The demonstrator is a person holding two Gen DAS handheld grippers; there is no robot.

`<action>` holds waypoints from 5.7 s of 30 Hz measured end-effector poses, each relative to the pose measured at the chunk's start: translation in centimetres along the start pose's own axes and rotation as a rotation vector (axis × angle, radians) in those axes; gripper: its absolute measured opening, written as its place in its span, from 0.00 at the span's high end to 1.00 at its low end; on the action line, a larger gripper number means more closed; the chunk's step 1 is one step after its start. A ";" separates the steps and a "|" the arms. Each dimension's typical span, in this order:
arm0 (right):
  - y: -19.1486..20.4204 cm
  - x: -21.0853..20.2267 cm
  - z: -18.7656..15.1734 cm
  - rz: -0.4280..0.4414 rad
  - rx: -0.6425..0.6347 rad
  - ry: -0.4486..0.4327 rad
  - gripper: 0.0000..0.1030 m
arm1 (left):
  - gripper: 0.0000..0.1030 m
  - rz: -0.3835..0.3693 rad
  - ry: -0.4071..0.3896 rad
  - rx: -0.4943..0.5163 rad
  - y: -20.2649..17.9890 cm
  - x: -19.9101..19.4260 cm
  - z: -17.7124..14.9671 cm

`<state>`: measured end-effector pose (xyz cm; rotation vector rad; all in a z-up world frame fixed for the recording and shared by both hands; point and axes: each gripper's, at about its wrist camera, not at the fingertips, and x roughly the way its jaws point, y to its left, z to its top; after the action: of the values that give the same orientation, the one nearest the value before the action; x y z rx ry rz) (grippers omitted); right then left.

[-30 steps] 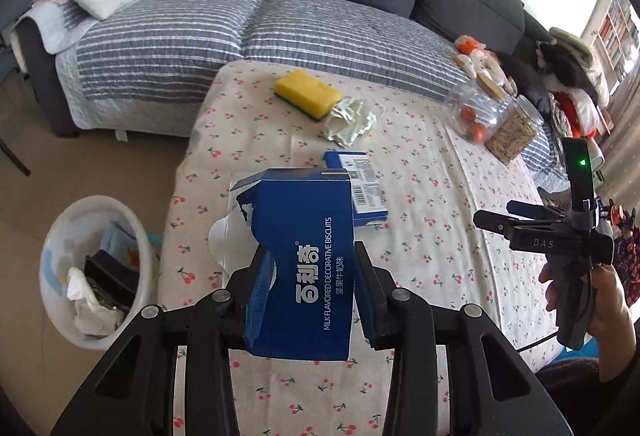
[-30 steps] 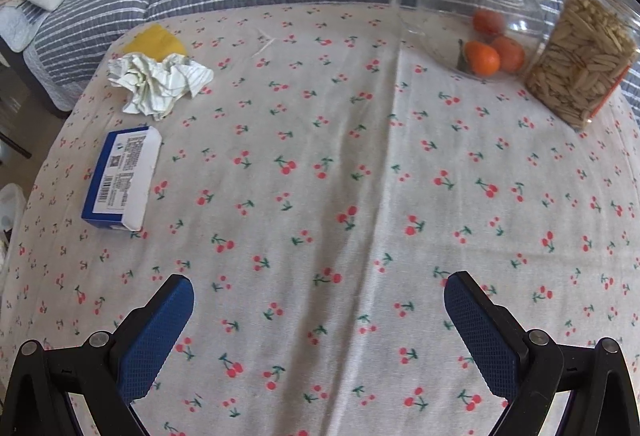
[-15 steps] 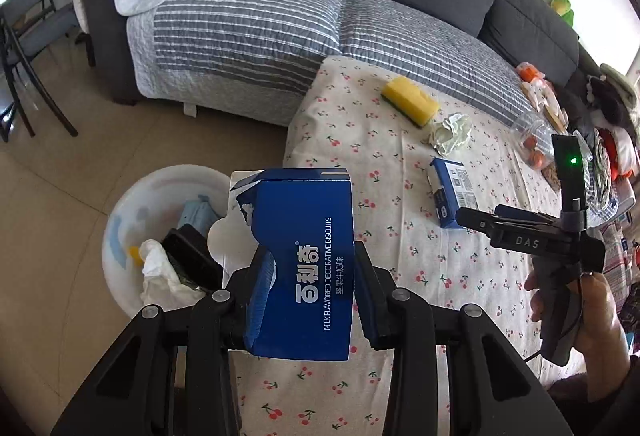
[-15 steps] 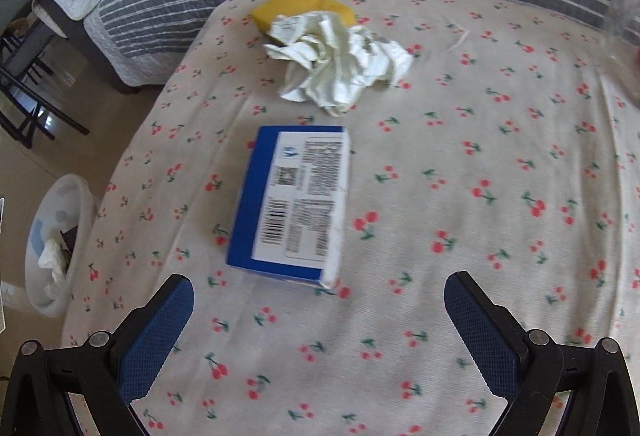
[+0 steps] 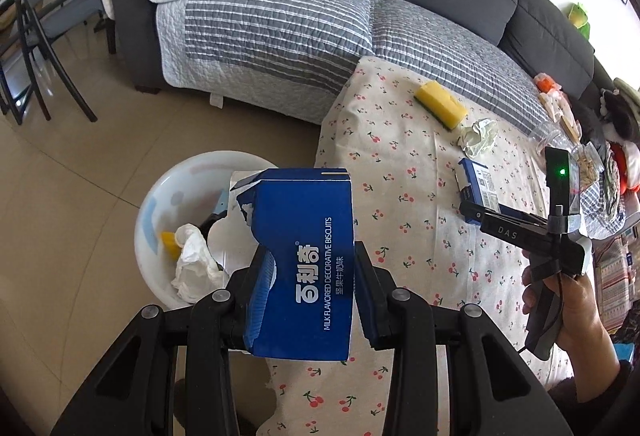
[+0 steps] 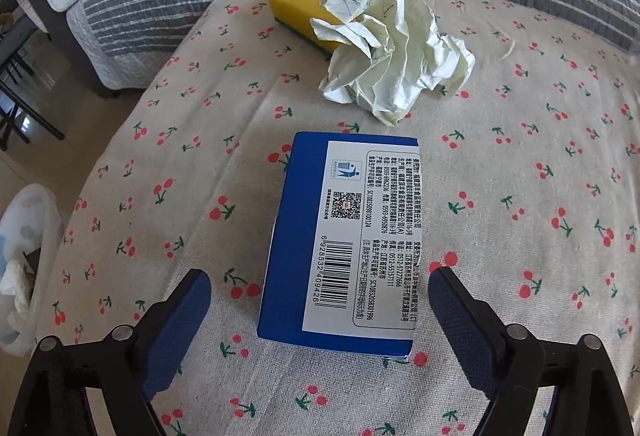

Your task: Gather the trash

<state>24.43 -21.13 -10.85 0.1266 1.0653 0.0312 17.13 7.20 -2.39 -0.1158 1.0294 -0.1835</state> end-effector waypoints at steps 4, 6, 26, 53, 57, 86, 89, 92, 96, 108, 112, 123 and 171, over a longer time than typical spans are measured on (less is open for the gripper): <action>-0.1 -0.4 -0.1 0.008 -0.003 -0.003 0.41 | 0.60 0.011 0.000 0.003 0.0 0.1 -0.1; -0.2 -0.9 -0.2 0.018 -0.001 -0.008 0.41 | 0.60 0.016 -0.002 0.005 0.1 0.1 -0.1; 0.7 -8.7 -2.2 0.127 -0.083 -0.049 0.41 | 0.60 0.170 -0.078 -0.019 3.0 1.7 1.2; 7.1 -8.4 -3.6 0.146 -0.215 -0.022 0.41 | 0.07 0.292 -0.031 -0.047 9.7 -0.7 -2.2; 10.7 -7.3 -3.2 0.192 -0.230 -0.007 0.41 | 0.07 0.292 -0.021 -0.086 12.0 -1.5 -3.2; 23.5 -1.6 -1.6 0.303 -0.226 0.019 0.15 | 0.07 0.264 -0.051 -0.158 17.1 -4.0 -5.7; 22.4 -2.1 -1.8 0.292 -0.230 0.014 0.15 | 0.07 0.266 -0.048 -0.145 16.7 -3.9 -5.7; 20.8 -2.8 -2.0 0.280 -0.220 0.012 0.15 | 0.07 0.265 -0.047 -0.131 16.0 -4.0 -5.7; 18.0 -3.8 -2.5 0.261 -0.213 0.007 0.14 | 0.07 0.262 -0.046 -0.111 14.7 -3.8 -5.3; 7.4 -6.8 -3.6 0.141 -0.169 -0.009 0.04 | 0.07 0.248 -0.037 0.001 6.5 -1.9 -3.0; 3.1 -8.1 -3.5 0.102 -0.126 -0.027 0.01 | 0.07 0.220 -0.031 0.054 2.1 -0.8 -2.0; -9.4 -10.5 -3.4 0.054 0.095 -0.015 0.01 | 0.07 0.073 -0.038 0.212 -12.5 3.8 1.4; -29.1 -15.8 -5.3 -0.063 0.385 -0.084 0.01 | 0.74 0.033 -0.028 0.218 -27.3 16.3 8.3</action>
<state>11.07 -50.92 -3.08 0.4383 0.9817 -0.2358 29.79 -22.75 -6.89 0.0960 0.9769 -0.2615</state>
